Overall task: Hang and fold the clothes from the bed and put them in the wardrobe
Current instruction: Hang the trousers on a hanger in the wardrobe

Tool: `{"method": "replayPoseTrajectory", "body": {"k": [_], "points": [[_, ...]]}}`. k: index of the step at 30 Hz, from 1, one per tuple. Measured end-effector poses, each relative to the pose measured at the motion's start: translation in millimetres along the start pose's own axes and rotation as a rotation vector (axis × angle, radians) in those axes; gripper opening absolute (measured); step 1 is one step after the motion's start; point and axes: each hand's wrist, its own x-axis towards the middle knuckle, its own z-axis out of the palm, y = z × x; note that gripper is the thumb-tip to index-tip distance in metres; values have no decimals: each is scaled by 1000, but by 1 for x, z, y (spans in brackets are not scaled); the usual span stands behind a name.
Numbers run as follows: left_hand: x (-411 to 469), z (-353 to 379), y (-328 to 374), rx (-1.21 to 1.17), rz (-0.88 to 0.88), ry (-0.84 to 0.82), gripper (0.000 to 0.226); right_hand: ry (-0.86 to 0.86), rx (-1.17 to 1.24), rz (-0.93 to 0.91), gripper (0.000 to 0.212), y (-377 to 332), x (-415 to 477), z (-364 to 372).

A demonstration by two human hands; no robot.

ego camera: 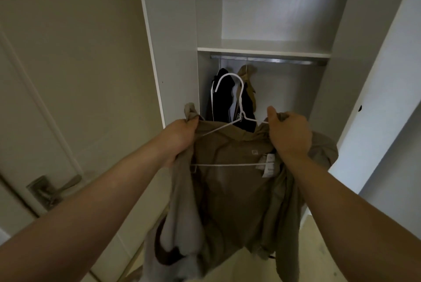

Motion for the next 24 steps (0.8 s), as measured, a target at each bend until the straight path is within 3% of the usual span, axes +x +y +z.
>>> {"method": "replayPoseTrajectory", "body": {"k": [4, 7, 11, 15, 24], "points": [[-1, 34, 1, 95, 237, 75, 32, -20, 80, -17, 60, -25, -24, 21], [-2, 58, -12, -24, 320, 79, 10, -9, 116, 33, 63, -28, -34, 37], [14, 83, -30, -29, 393, -47, 27, 8, 198, 153, 63, -6, -32, 47], [48, 110, -24, -40, 393, -97, 8, 31, 203, 191, 59, 14, -16, 49], [176, 213, 19, -22, 528, -216, 15, -22, 165, 149, 33, 92, 90, 68]]}}
